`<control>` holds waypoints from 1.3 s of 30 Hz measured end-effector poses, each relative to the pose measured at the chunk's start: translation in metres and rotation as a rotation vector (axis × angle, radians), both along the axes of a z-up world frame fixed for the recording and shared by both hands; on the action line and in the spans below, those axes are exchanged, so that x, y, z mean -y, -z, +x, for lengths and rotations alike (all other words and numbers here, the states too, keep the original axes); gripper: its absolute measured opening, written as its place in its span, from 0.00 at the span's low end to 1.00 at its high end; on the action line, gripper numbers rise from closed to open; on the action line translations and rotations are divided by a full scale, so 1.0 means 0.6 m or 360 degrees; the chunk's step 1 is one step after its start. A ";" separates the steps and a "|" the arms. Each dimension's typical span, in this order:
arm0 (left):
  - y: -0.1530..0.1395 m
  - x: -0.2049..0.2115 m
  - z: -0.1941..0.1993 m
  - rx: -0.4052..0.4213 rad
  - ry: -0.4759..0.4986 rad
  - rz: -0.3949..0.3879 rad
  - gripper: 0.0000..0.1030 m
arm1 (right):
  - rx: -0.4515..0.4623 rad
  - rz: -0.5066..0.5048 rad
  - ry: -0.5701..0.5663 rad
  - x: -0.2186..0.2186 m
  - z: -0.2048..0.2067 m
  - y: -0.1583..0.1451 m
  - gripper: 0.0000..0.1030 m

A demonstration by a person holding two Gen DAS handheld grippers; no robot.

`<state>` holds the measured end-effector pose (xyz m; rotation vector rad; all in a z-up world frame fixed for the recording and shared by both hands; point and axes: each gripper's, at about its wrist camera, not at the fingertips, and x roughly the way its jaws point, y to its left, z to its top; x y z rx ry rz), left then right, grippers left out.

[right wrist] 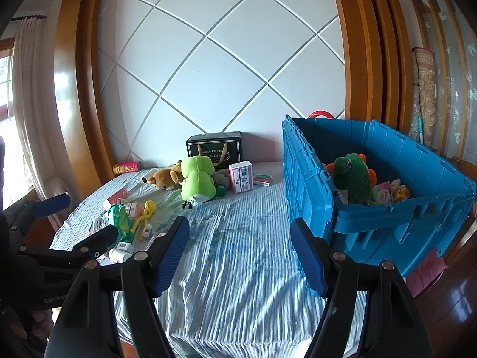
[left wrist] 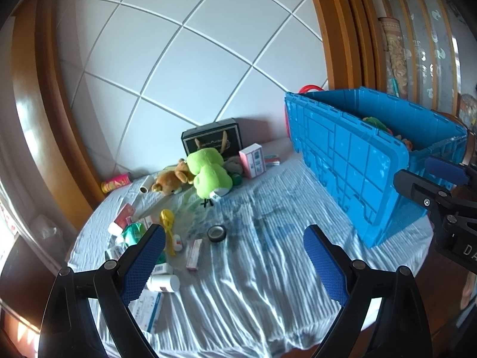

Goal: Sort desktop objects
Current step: 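Move both tools toward the cluttered items on the sheet, then grasp the pink tissue pack with the left tool while the right tool grasps the green wipes pack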

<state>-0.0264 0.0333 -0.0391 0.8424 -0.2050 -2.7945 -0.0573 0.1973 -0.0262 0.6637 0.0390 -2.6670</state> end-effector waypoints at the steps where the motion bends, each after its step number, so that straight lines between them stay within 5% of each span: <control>1: 0.006 0.006 0.000 0.0009 -0.0012 0.0006 0.92 | 0.0009 0.0004 -0.0012 0.002 -0.002 0.005 0.68; 17: 0.119 0.179 0.000 0.0149 -0.0229 0.0125 0.92 | 0.0150 0.0074 -0.0112 0.104 -0.046 0.075 0.68; 35: 0.268 0.564 -0.053 0.0324 -0.0524 0.0233 0.92 | 0.0316 0.0162 -0.0387 0.483 -0.161 0.161 0.68; 39: 0.295 0.601 -0.071 0.0342 -0.0500 0.0254 0.92 | 0.0380 0.0187 -0.0407 0.543 -0.177 0.189 0.68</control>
